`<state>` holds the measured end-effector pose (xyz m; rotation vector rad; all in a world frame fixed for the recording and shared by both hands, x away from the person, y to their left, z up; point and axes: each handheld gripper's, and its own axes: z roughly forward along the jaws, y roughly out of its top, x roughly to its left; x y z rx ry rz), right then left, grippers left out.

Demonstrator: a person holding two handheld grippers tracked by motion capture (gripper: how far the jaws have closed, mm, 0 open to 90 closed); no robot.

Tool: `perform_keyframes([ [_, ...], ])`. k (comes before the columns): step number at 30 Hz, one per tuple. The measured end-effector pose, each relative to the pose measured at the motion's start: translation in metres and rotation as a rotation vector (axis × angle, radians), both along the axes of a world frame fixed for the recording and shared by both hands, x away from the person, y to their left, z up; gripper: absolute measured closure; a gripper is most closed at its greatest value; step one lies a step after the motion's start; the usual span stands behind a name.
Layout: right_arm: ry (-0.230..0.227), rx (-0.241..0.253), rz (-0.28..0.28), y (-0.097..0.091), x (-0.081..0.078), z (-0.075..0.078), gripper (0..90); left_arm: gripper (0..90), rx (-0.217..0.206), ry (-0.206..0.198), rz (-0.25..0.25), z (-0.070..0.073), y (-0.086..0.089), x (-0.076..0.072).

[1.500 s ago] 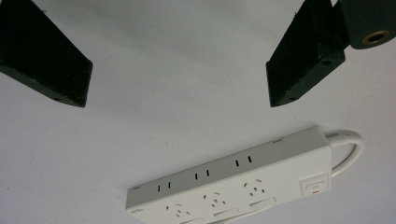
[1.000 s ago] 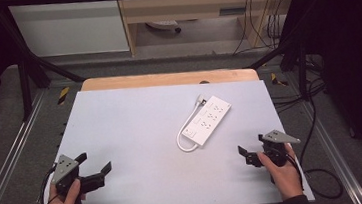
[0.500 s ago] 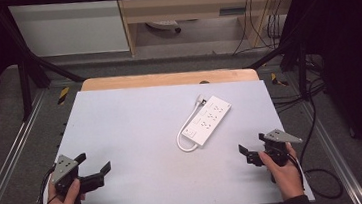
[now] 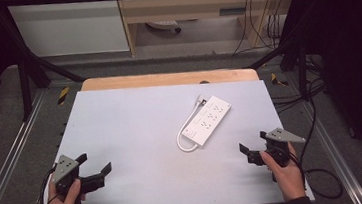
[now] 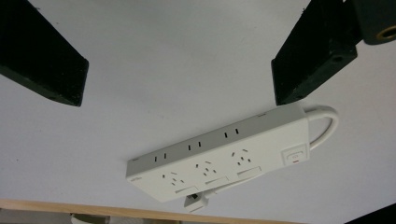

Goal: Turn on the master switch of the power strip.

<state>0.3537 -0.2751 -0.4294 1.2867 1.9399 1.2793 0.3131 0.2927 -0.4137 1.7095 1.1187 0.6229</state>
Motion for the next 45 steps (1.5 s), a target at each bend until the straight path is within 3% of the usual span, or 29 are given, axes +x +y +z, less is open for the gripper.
perform_keyframes([
  [15, -0.059, 0.05, 0.03, 0.01, -0.001, 0.025, 2.1, 5.5, 0.013, 0.003, 0.007, -0.002, 0.0, 0.0],
  [20, -0.069, 0.039, 0.031, 0.016, 0.005, 0.032, 4.1, 5.5, 0.019, 0.005, 0.006, -0.002, 0.0, 0.001],
  [29, -0.045, 0.035, 0.054, 0.027, 0.018, 0.048, 6.0, 5.5, 0.019, 0.004, 0.006, -0.002, 0.0, 0.0],
  [45, -0.031, 0.022, 0.08, 0.044, 0.036, 0.053, 4.8, 5.5, 0.017, 0.003, 0.002, -0.002, 0.0, 0.001],
])
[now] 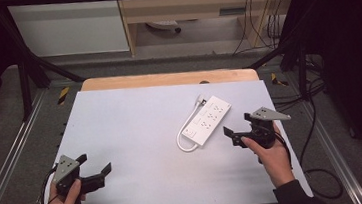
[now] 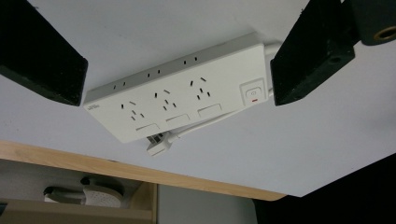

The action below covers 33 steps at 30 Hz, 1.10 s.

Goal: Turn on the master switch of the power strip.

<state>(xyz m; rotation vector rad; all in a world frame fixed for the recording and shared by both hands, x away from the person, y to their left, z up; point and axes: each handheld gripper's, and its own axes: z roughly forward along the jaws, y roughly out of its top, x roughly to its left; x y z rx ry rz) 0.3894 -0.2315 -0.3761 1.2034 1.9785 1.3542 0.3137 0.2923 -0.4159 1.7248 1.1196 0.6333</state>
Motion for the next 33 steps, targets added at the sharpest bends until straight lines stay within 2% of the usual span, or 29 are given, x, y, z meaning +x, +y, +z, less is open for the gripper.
perform_keyframes([
  [8, -0.004, 0.014, 0.018, 0.012, 0.007, 0.004, 7.7, 5.5, -0.001, 0.0, -0.001, 0.0, 0.0, 0.0],
  [17, -0.006, -0.001, 0.022, 0.021, 0.014, 0.006, 7.9, 5.5, -0.001, -0.001, -0.001, 0.0, 0.0, 0.0],
  [26, -0.001, -0.022, 0.021, 0.025, 0.02, 0.006, 3.0, 5.5, 0.001, -0.002, 0.001, 0.0, 0.001, 0.0],
  [33, -0.004, -0.033, 0.031, 0.03, 0.023, 0.005, 3.8, 5.5, -0.001, 0.003, -0.001, 0.0, 0.0, 0.0],
])
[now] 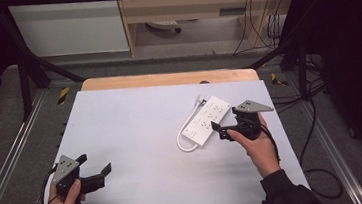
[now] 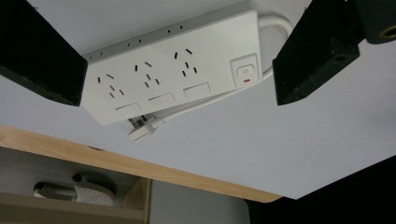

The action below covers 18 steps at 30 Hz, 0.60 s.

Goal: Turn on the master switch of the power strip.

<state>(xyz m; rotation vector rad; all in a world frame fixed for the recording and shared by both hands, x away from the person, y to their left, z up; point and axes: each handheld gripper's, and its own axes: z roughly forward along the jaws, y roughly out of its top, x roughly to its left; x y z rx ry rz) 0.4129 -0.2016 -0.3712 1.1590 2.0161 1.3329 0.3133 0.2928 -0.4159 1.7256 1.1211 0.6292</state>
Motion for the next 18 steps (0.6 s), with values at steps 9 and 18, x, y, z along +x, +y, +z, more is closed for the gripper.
perform_keyframes([
  [9, 0.0, 0.002, 0.009, 0.008, 0.006, 0.0, 13.1, 5.6, 0.001, -0.002, -0.004, 0.0, -0.001, 0.0],
  [18, -0.011, -0.007, 0.032, 0.018, 0.008, -0.001, 28.9, 5.5, 0.001, 0.001, -0.003, 0.0, 0.0, 0.0],
])
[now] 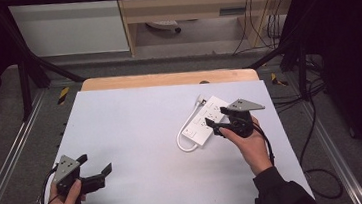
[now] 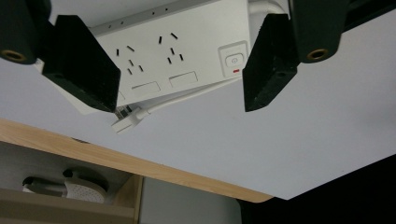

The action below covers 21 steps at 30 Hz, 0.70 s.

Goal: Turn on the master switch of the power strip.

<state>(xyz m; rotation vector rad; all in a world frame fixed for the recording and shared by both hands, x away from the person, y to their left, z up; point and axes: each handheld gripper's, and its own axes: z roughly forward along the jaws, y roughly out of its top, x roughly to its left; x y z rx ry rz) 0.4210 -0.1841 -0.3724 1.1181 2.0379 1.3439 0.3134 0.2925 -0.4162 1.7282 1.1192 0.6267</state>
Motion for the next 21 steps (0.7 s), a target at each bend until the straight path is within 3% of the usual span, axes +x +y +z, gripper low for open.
perform_keyframes([
  [8, -0.003, -0.007, 0.009, 0.008, 0.003, -0.004, 49.0, 5.5, 0.005, 0.001, -0.006, 0.0, -0.002, 0.001],
  [21, 0.001, -0.027, 0.045, 0.023, 0.007, -0.012, 71.8, 5.5, 0.001, 0.005, -0.007, 0.0, -0.001, 0.001],
])
